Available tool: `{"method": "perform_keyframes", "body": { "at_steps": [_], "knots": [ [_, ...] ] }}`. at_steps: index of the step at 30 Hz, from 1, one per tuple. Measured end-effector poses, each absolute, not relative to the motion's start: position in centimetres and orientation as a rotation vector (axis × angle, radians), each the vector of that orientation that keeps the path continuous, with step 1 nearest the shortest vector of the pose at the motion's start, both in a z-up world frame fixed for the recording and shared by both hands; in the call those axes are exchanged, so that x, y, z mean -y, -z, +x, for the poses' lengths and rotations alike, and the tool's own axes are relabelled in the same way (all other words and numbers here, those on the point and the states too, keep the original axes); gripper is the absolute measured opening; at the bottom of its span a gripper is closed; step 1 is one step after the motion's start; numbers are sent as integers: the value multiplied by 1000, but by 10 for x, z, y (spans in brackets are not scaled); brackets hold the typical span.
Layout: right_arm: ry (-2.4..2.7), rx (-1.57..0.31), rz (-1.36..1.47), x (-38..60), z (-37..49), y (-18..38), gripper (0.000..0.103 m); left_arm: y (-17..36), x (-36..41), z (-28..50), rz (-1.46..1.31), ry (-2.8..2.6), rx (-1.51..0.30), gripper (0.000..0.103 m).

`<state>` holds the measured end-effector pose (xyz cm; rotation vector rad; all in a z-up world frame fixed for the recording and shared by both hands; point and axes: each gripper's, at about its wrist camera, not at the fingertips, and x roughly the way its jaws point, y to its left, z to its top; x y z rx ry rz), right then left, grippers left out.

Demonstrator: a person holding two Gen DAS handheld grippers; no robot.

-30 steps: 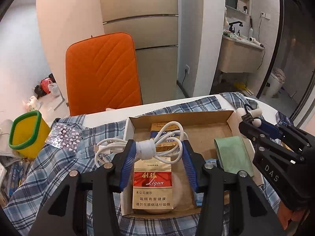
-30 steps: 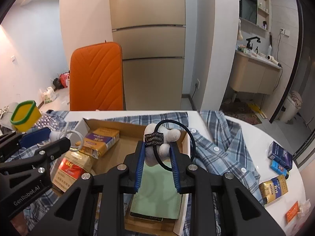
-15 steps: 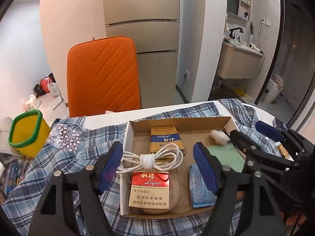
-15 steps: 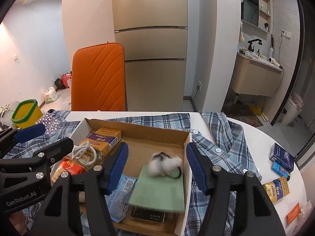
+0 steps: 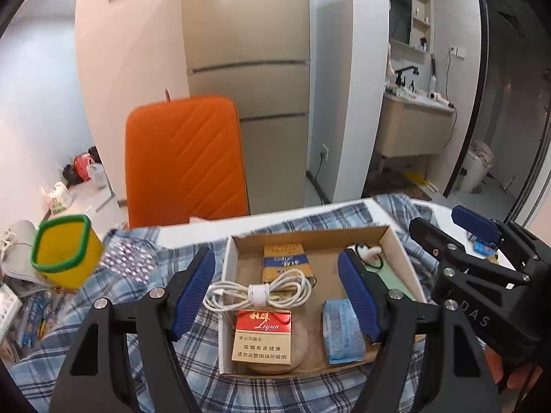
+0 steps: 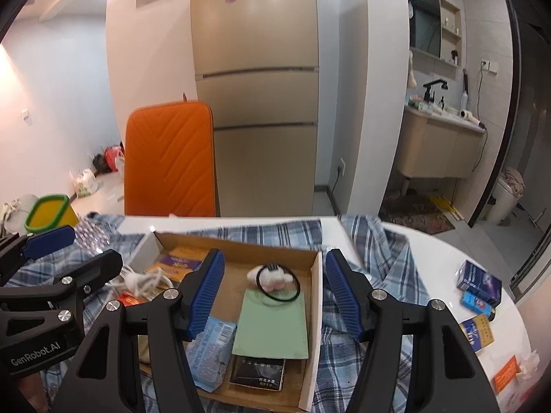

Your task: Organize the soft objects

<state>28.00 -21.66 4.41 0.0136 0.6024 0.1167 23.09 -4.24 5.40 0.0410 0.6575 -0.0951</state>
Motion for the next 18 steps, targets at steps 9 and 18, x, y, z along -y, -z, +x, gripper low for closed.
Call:
{"method": "perform_keyframes", "body": {
  "at_steps": [9,18],
  "knots": [
    [-124,-445,30,224,227,-101,66,-101,36,186,25,99,-515,77],
    [-111,-272,47,232,168,-143,94,-129,27,146,15,122,-386,102]
  ]
}}
